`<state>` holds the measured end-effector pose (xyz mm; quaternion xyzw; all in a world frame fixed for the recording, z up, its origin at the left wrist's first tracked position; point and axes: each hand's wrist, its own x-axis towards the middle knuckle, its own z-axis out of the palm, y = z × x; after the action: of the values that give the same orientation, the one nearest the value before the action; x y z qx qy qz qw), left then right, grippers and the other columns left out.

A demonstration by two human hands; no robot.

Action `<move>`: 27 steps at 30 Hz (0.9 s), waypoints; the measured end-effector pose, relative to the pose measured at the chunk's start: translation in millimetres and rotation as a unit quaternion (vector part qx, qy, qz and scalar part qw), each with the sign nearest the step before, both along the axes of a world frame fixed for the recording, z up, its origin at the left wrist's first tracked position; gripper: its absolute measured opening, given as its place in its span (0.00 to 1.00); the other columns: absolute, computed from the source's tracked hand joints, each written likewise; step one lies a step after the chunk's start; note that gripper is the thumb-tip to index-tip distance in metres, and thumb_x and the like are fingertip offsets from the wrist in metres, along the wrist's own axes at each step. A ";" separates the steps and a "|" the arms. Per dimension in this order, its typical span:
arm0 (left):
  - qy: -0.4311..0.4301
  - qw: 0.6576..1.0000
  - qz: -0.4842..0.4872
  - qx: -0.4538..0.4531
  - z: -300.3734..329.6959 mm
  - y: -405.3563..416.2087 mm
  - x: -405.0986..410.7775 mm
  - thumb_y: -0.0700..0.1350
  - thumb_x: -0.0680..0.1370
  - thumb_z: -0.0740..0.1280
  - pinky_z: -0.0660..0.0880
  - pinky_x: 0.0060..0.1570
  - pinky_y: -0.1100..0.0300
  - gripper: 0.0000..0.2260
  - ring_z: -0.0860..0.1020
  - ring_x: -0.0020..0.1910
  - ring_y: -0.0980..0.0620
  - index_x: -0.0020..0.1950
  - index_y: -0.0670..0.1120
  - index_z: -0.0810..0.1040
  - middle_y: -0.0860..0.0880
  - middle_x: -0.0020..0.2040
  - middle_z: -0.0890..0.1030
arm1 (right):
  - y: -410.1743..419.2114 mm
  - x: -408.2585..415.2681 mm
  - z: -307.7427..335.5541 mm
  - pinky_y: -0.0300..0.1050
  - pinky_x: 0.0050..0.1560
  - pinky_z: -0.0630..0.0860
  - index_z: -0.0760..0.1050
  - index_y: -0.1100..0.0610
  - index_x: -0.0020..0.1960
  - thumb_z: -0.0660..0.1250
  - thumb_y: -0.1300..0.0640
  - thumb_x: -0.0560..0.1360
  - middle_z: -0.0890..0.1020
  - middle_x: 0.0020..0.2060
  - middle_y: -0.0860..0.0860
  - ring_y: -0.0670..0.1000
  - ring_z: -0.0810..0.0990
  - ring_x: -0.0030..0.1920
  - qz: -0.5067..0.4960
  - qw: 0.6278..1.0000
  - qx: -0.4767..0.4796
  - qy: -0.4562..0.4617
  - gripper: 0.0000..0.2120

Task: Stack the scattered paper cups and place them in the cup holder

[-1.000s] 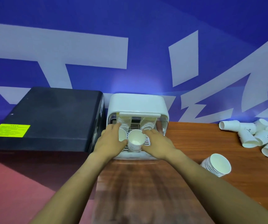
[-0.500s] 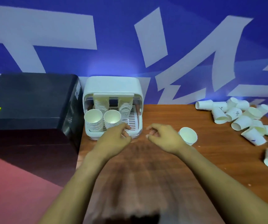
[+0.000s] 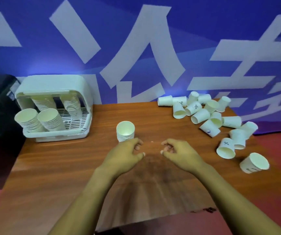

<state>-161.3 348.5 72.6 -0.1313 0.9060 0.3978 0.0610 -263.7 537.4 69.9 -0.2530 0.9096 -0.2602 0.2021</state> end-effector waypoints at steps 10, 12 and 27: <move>-0.026 0.997 -0.056 -0.039 -10.9 47.3 -56.2 0.51 0.75 0.68 0.73 0.56 0.56 0.14 0.75 0.48 0.53 0.60 0.52 0.74 0.56 0.51 0.76 | 61.7 -39.9 -16.4 0.46 0.52 0.77 0.77 0.50 0.58 0.68 0.49 0.74 0.79 0.45 0.44 0.45 0.78 0.46 -0.041 0.999 0.003 -0.028 0.13; -0.033 0.997 -0.065 -0.038 -16.2 54.9 -73.5 0.51 0.75 0.68 0.73 0.56 0.56 0.14 0.75 0.48 0.53 0.60 0.51 0.74 0.56 0.50 0.76 | 75.5 -47.9 -18.8 0.44 0.51 0.77 0.76 0.49 0.59 0.68 0.49 0.75 0.80 0.47 0.44 0.44 0.79 0.47 -0.047 0.998 0.024 -0.036 0.14; -0.101 0.993 -0.024 -0.063 -52.5 227.0 -186.4 0.53 0.75 0.67 0.68 0.65 0.51 0.26 0.69 0.66 0.47 0.71 0.52 0.65 0.47 0.67 0.70 | 246.2 -167.7 -43.2 0.44 0.52 0.75 0.73 0.47 0.63 0.67 0.49 0.75 0.78 0.56 0.45 0.46 0.77 0.52 -0.049 0.997 0.059 -0.011 0.17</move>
<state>-347.7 575.5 20.0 -0.1522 0.9212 0.3235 0.1534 -431.4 783.6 26.6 -0.1930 0.9322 -0.2189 0.2141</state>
